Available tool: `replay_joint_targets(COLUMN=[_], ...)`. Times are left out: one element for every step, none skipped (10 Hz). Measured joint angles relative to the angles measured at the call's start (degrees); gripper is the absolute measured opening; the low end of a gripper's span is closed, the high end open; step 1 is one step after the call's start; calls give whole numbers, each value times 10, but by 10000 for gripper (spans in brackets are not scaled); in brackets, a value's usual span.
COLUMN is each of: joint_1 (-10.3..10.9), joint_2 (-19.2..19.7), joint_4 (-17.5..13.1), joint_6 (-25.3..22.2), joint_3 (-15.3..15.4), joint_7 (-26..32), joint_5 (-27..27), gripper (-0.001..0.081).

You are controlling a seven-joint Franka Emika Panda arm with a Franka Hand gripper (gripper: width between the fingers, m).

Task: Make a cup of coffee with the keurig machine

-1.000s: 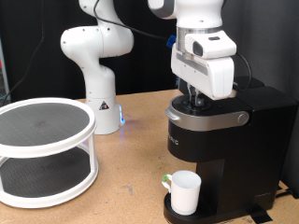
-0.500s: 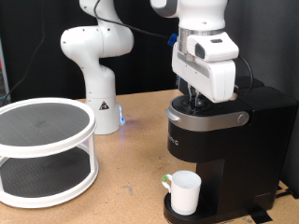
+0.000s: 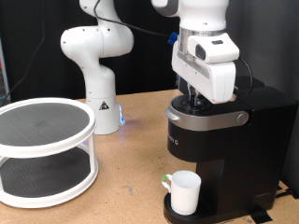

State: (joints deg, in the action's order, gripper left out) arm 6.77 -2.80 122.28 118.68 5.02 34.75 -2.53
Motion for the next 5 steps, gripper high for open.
replay_joint_targets(joint_1=[0,0,0,0,0], joint_2=[5,9,11,12,12], joint_4=[-9,-17,-20,-20,-20], joint_6=[-23,-36,-39,-39,-38], joint_3=[0,0,0,0,0], joint_7=[0,0,0,0,0], joint_5=[1,3,3,3,3], gripper=[4,4,4,4,4])
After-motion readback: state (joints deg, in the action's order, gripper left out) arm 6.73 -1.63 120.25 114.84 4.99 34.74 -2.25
